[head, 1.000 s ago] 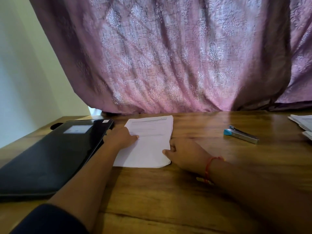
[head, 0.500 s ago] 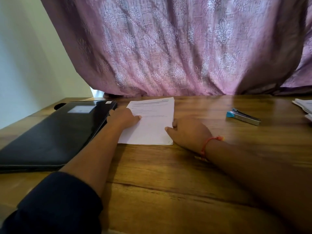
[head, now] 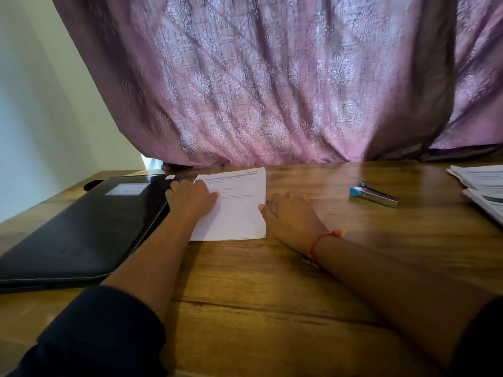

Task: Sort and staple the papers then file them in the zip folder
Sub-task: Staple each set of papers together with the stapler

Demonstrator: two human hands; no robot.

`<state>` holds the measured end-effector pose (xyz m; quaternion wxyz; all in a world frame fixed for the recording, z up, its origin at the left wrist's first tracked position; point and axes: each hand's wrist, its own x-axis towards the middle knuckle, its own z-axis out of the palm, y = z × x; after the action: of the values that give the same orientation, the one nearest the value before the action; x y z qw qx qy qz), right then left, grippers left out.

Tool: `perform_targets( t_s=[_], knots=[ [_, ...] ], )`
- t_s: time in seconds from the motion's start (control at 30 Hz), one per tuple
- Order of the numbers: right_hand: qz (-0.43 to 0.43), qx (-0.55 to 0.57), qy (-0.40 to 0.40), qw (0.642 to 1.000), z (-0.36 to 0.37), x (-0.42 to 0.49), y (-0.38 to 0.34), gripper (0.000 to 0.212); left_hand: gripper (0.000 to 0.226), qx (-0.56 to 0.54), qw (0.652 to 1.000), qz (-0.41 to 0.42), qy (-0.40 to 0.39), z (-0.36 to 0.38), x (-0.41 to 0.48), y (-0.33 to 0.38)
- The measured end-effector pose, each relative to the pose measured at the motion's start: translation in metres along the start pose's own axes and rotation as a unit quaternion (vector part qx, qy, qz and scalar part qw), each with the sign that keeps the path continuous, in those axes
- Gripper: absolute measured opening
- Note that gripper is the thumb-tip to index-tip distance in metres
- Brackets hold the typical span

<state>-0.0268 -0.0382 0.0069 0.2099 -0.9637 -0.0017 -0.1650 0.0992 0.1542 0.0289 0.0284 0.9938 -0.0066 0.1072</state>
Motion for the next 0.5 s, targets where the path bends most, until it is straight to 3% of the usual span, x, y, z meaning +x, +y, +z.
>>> perform_targets(
  t_s=[0.13,0.27,0.33,0.37,0.5],
  knots=[
    [-0.008,-0.087,0.12,0.989,-0.026,-0.014,0.0,0.042,0.039,0.011,0.976,0.103,0.192,-0.016,-0.026,0.028],
    [0.007,-0.168,0.201,0.965,-0.081,-0.03,0.027,0.041,0.022,-0.039,0.923,0.247,0.291,-0.034,-0.063,0.081],
    [0.03,-0.193,0.227,0.954,-0.111,-0.041,0.057,0.035,0.021,-0.107,0.911,0.305,0.256,-0.041,-0.09,0.116],
    [0.045,-0.207,0.222,0.952,-0.127,-0.048,0.075,0.03,0.022,-0.158,0.91,0.324,0.203,-0.043,-0.105,0.134],
    [0.155,-0.222,0.132,0.953,-0.192,-0.093,0.151,0.02,0.019,-0.31,0.887,0.343,0.004,-0.056,-0.161,0.212]
  ],
)
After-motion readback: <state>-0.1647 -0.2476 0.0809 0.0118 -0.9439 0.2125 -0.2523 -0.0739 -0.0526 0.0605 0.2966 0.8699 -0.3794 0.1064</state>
